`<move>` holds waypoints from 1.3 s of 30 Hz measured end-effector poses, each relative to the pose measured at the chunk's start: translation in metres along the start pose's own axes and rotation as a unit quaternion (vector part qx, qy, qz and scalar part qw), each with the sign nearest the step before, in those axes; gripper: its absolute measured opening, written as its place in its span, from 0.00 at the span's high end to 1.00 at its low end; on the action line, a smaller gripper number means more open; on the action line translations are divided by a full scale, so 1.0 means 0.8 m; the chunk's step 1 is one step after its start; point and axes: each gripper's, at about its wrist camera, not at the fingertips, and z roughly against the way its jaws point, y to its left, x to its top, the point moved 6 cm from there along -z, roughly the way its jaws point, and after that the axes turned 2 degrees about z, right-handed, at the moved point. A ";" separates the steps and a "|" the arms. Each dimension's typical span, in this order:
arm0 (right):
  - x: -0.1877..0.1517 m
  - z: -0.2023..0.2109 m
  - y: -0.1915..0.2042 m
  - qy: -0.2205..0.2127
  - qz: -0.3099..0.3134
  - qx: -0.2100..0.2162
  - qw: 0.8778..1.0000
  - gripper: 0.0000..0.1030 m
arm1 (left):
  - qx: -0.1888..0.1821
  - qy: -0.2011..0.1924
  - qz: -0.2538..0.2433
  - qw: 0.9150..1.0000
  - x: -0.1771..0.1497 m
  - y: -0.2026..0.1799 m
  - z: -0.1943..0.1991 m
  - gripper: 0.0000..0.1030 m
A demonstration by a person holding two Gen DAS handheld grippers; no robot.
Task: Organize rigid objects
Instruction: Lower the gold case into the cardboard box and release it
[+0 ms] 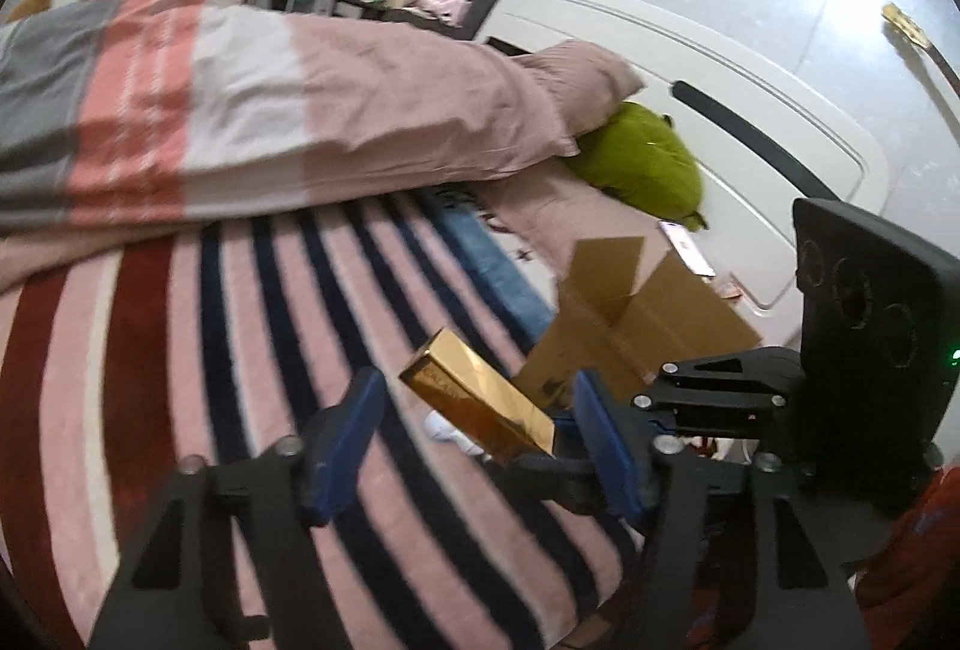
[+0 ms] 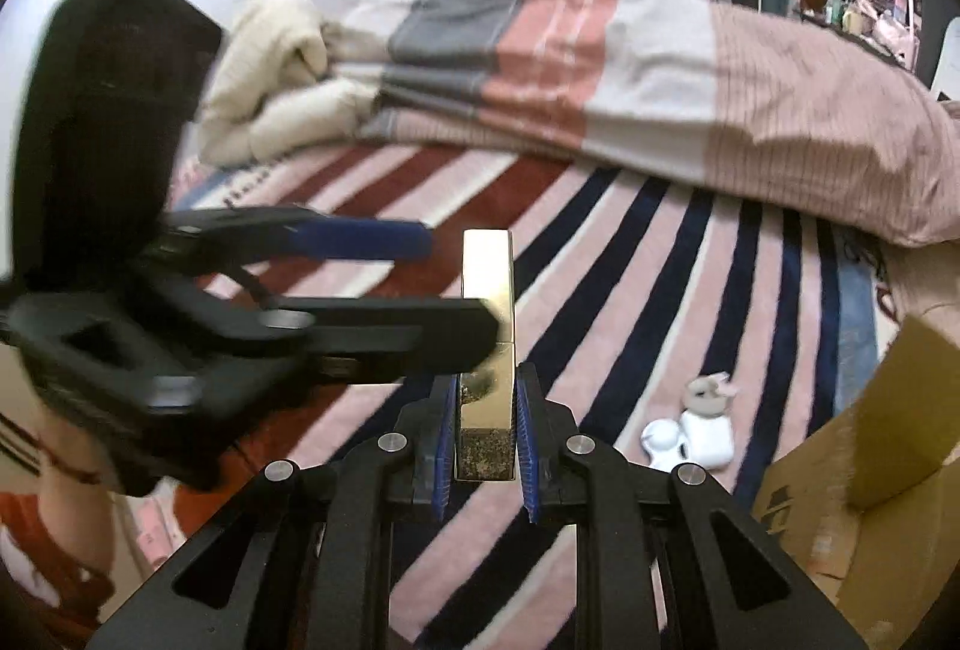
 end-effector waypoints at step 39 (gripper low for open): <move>-0.053 0.109 -0.167 0.060 -0.073 -0.081 0.992 0.82 | 0.050 0.084 -0.076 0.992 0.067 -0.118 -0.116 0.29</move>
